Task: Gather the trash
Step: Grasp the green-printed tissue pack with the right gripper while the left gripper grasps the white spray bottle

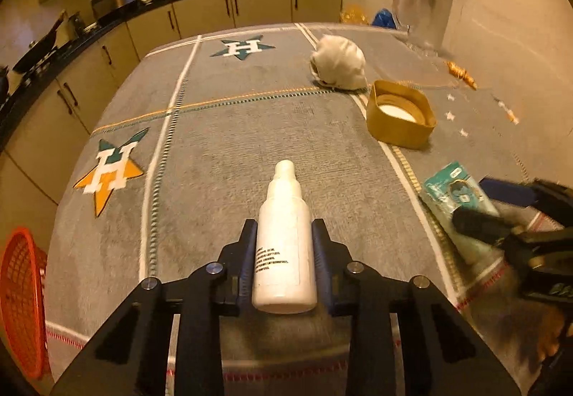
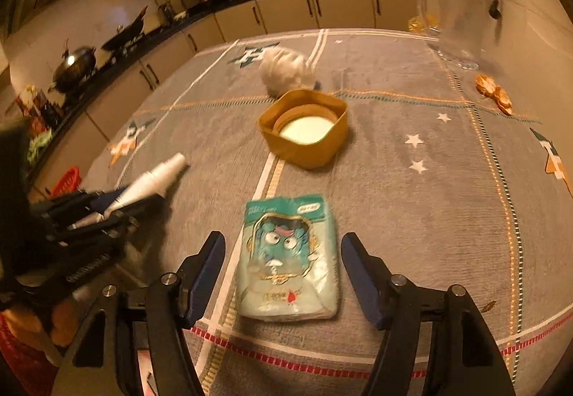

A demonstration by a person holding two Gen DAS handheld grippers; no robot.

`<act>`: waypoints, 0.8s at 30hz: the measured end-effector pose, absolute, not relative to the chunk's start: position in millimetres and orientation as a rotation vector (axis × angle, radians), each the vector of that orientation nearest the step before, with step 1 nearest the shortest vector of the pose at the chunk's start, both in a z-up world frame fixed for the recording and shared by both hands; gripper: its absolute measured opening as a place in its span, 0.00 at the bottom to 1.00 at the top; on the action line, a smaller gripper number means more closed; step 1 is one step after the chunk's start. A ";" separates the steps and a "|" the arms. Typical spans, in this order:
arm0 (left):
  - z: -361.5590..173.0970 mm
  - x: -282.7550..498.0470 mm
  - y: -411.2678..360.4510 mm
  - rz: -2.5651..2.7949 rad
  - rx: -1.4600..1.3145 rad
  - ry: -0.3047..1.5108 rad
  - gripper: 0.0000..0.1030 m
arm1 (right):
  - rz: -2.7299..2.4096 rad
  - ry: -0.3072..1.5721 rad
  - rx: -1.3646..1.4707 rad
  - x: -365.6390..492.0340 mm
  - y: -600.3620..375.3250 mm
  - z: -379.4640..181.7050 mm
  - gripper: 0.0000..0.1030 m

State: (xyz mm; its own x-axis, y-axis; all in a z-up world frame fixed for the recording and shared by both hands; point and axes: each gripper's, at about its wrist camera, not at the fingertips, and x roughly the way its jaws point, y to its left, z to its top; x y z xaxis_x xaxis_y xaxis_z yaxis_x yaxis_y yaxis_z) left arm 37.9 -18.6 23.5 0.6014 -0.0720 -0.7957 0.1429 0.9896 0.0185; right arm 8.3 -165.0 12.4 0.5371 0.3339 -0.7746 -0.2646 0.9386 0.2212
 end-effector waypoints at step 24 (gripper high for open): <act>29.7 10.5 -10.6 -0.113 0.013 0.864 0.28 | 0.402 0.783 -0.077 -15.8 -139.3 26.9 0.40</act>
State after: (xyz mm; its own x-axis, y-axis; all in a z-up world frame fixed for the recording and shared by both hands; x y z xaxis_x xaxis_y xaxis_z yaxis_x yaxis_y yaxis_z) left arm 10.5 -10.6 29.7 0.6440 -0.0940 -0.7592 0.1043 0.9939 -0.0346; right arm -15.8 -139.3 26.9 0.6373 0.3233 -0.6996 -0.3796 0.9217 0.0801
